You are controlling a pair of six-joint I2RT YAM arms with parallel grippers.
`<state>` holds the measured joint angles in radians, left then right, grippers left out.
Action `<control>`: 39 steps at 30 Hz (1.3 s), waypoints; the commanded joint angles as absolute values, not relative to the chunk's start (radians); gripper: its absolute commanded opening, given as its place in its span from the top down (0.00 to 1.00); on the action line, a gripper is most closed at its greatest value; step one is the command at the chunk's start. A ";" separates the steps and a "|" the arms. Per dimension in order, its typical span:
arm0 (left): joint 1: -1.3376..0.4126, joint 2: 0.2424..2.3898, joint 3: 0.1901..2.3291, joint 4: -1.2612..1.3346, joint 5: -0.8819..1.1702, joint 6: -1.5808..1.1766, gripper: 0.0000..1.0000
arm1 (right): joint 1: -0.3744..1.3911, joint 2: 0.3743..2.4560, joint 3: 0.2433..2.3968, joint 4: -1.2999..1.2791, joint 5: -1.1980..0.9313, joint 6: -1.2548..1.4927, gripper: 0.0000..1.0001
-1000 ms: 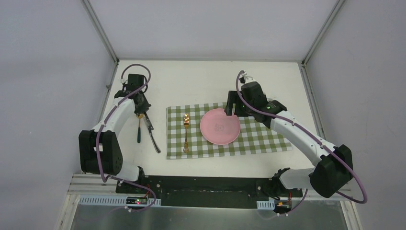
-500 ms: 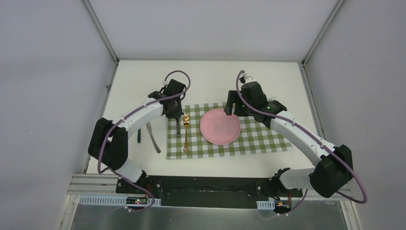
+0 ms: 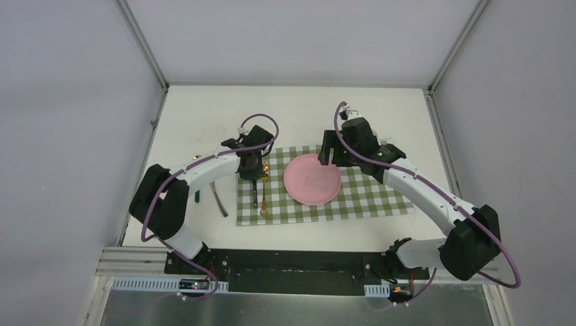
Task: Set the dinner table for one person
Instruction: Place the fork on the napkin.
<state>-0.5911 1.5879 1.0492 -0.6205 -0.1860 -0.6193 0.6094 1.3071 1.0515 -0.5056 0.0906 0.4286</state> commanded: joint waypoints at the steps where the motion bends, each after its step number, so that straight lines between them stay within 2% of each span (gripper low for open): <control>1: -0.607 1.578 1.020 -0.606 -0.231 -0.647 1.00 | 0.617 1.271 1.053 -0.460 0.087 0.443 0.24; 24: -0.646 1.675 1.047 -0.621 -0.257 -0.640 1.00 | 0.620 1.282 1.040 -0.445 0.080 0.445 0.24; 25: -0.649 1.674 1.060 -0.644 -0.279 -0.640 0.96 | 0.620 1.284 1.040 -0.446 0.079 0.444 0.24; 27: -0.658 1.670 1.092 -0.701 -0.329 -0.636 0.80 | 0.619 1.284 1.037 -0.443 0.078 0.445 0.24; 32: -0.685 1.674 1.182 -0.833 -0.450 -0.632 0.63 | 0.621 1.291 1.037 -0.436 0.069 0.446 0.23; 39: -0.699 1.685 1.206 -0.882 -0.484 -0.638 0.63 | 0.623 1.292 1.035 -0.435 0.074 0.442 0.23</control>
<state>-0.6880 1.6814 1.1854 -0.8204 -0.4217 -0.6384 0.6147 1.3071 1.0328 -0.4744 0.0807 0.4400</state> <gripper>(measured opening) 0.374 0.772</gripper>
